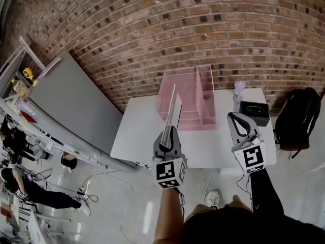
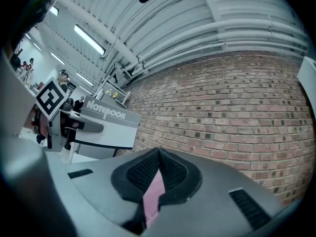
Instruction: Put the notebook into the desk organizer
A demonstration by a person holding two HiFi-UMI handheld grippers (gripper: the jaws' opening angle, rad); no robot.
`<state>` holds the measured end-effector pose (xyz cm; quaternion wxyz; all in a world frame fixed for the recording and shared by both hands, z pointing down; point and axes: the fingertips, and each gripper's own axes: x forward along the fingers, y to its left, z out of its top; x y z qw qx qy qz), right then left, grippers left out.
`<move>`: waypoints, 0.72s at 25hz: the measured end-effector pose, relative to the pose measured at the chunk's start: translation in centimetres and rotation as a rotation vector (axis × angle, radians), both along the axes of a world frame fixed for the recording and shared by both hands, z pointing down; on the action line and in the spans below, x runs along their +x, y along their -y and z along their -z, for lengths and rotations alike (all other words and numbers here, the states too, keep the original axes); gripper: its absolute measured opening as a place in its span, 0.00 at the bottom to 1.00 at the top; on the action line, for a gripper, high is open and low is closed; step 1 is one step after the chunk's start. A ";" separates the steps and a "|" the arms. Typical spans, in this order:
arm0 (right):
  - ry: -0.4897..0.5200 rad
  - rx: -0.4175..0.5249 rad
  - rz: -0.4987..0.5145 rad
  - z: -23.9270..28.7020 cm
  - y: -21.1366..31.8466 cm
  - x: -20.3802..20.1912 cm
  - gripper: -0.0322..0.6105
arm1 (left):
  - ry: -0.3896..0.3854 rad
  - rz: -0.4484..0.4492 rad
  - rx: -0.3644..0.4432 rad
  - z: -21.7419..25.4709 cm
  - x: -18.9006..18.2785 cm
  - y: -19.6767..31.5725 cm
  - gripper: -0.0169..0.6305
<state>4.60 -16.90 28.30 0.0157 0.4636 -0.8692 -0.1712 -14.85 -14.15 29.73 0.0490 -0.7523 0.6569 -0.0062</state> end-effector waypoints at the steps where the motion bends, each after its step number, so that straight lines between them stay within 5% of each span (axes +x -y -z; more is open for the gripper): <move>1: 0.004 -0.002 -0.002 0.0 0.8 -0.5 0.08 | -0.001 -0.003 -0.001 -0.1 -0.4 0.9 0.06; 10: -0.028 -0.026 -0.006 -1.8 5.5 -3.3 0.08 | -0.129 -0.029 -0.054 -3.2 -3.2 6.3 0.06; 18: -0.055 -0.065 0.004 -3.8 6.8 -4.8 0.08 | -0.568 -0.096 -0.133 -8.9 -5.1 7.0 0.06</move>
